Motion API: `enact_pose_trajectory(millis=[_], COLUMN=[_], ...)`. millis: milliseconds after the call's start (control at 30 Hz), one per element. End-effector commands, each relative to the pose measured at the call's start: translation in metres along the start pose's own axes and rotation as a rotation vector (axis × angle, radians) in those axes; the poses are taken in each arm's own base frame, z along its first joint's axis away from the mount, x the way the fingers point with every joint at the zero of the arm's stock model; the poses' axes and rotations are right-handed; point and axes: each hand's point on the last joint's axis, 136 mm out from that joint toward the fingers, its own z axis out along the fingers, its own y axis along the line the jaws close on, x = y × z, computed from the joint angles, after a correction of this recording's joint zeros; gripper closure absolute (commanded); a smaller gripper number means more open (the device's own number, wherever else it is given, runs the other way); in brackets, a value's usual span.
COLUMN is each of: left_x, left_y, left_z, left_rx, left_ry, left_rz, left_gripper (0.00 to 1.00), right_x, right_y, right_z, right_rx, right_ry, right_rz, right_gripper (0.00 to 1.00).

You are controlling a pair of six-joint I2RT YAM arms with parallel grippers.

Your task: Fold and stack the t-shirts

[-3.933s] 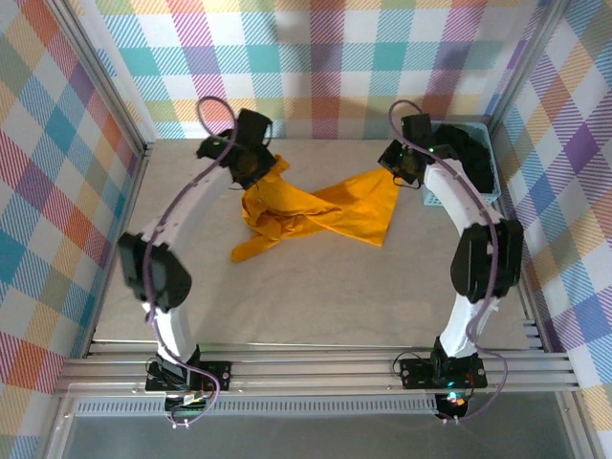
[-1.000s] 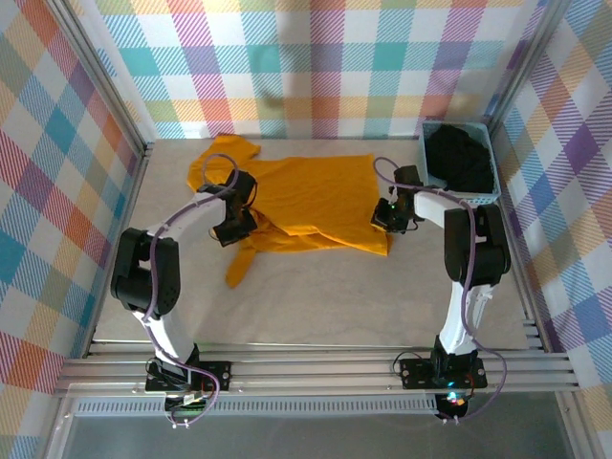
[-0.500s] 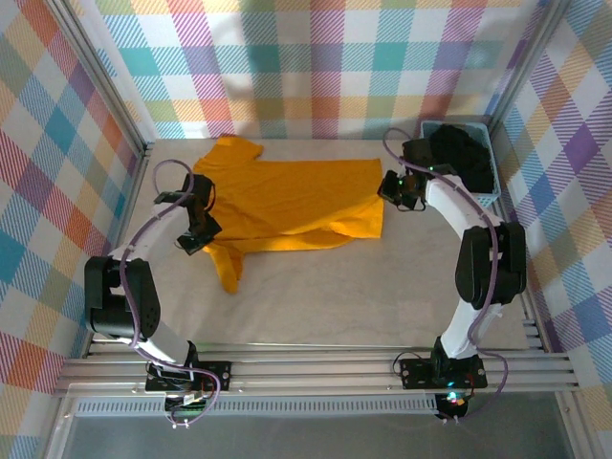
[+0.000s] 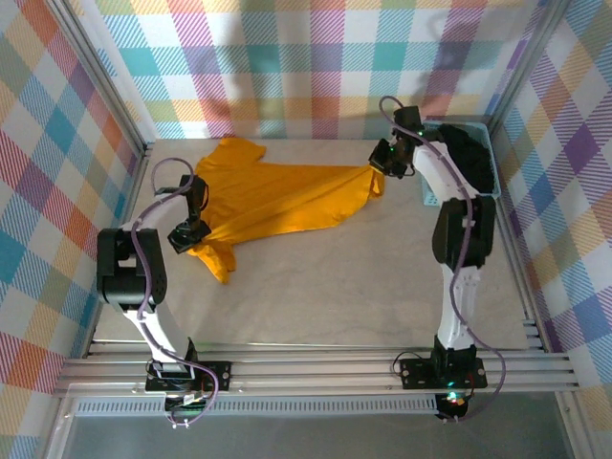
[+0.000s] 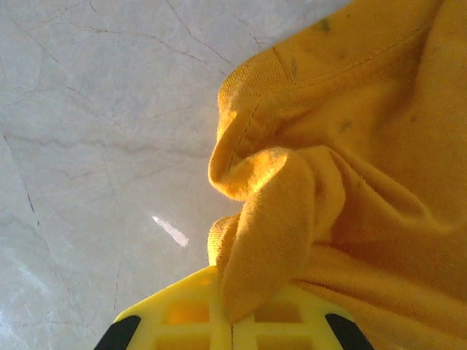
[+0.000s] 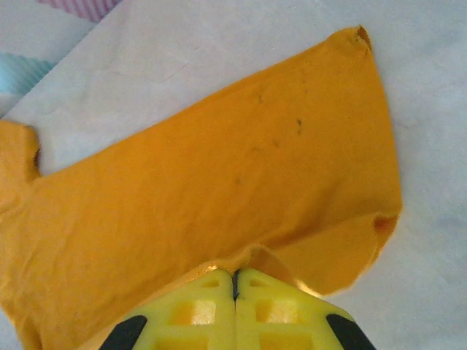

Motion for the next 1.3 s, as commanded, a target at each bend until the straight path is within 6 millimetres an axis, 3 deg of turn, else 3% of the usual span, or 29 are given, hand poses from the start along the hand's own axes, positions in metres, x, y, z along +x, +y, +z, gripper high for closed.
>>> enact_pose_trajectory(millis=[0,100,167,233,400,500,567,667,867,1067,1267], left_x=[-0.027,-0.028,-0.029,-0.028,0.006,0.042,0.066,0.089,0.097,0.100,0.104], left_y=[0.015,0.005,0.003,0.001,-0.010,-0.032,-0.044,-0.061,-0.072,-0.073,-0.068], left_z=[-0.001,0.000,-0.010,-0.024,-0.049,-0.046,-0.044,-0.045,-0.047,-0.055,-0.058], left_rx=[-0.085,-0.057,-0.045,-0.015,0.110,0.238,0.297,0.388,0.400,0.415,0.412], left_ry=[-0.069,-0.046,-0.062,-0.088,-0.051,0.056,0.131,0.194,0.208,0.196,0.191], left_rz=[-0.039,-0.070,-0.091,-0.112,-0.118,-0.079,-0.051,-0.033,-0.018,-0.008,-0.011], left_gripper=[0.91,0.78,0.48,0.42,0.44,0.46,0.47,0.49,0.52,0.53,0.54], right_x=[-0.029,-0.050,-0.058,-0.060,-0.041,-0.013,0.012,0.037,0.043,0.033,0.041], right_y=[-0.021,-0.016,-0.013,-0.013,-0.016,-0.033,-0.048,-0.050,-0.045,-0.051,-0.046], right_z=[0.017,0.037,0.041,0.034,-0.001,-0.011,-0.004,0.016,0.056,0.074,0.073], right_rx=[0.045,0.017,-0.007,0.003,0.056,0.059,0.069,0.033,0.027,0.068,0.051], right_ry=[-0.002,-0.009,-0.009,-0.019,-0.056,-0.063,-0.016,0.045,0.084,0.085,0.098], right_rz=[0.087,0.094,0.113,0.097,0.012,0.009,0.018,-0.005,-0.124,-0.210,-0.252], right_gripper=[1.00,0.92,0.73,0.62,0.56,0.63,0.65,0.67,0.67,0.69,0.92])
